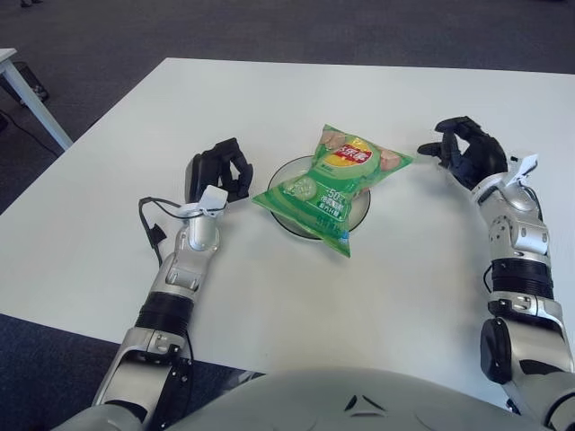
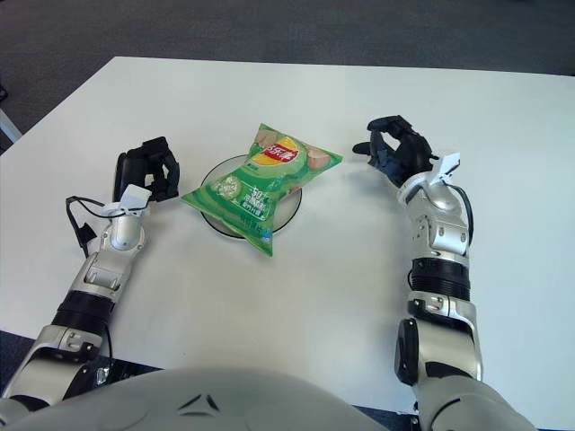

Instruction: Put the snack into the plate.

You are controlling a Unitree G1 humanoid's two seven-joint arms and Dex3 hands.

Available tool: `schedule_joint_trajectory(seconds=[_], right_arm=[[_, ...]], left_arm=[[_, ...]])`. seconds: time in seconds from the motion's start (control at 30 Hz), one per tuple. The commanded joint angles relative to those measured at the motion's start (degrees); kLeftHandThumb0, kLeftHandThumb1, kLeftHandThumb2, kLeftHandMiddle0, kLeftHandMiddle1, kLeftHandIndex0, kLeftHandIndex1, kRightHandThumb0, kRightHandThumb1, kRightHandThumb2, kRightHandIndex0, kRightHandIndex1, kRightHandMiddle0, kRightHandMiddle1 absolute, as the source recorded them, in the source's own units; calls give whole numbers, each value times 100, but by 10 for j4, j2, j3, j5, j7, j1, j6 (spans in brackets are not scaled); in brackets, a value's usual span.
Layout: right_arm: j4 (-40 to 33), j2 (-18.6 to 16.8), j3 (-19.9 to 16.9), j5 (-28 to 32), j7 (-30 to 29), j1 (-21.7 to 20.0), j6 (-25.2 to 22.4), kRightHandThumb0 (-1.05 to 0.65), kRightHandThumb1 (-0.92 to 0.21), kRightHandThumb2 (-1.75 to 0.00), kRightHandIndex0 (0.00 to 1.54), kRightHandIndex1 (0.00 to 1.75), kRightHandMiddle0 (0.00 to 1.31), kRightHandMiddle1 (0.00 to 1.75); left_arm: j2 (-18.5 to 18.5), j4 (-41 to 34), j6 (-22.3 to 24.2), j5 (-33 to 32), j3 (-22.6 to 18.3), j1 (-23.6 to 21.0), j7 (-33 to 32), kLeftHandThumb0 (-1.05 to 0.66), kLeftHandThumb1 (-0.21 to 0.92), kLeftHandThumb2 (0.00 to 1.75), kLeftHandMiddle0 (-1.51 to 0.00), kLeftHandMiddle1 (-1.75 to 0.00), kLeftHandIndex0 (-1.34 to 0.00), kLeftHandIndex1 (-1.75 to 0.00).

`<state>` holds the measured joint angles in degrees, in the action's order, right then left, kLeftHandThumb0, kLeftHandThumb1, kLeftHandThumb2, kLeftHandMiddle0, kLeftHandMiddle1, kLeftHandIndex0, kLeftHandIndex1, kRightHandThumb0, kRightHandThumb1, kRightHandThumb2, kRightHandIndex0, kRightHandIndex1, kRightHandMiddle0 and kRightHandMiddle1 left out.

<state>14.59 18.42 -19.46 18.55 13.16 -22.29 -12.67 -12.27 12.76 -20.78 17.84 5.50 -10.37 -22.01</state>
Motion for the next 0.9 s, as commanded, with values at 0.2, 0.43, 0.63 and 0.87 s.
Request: schedule_joint_trajectory(seconds=[0.2, 0.43, 0.63, 0.87], right_arm=[[-6, -76, -27, 11, -62, 84, 32, -1, -21, -136, 77, 147, 53, 175], [-6, -104, 0, -57, -138, 109, 95, -1, -9, -156, 81, 166, 57, 175], [59, -101, 45, -183, -224, 130, 243, -1, 0, -167, 87, 169, 63, 175], [146, -105, 66, -239, -284, 129, 387, -1, 6, -172, 92, 165, 68, 175]], left_arm=[[53, 101, -47, -72, -16, 66, 19, -49, 64, 101, -133, -175, -107, -175], [70, 127, -66, -128, -37, 59, 50, -48, 69, 98, -135, -175, -109, -175], [90, 121, -40, -169, -50, 61, 68, -49, 72, 95, -138, -175, -113, -175], [97, 106, -16, -180, -54, 67, 70, -49, 73, 93, -139, -175, -114, -175]])
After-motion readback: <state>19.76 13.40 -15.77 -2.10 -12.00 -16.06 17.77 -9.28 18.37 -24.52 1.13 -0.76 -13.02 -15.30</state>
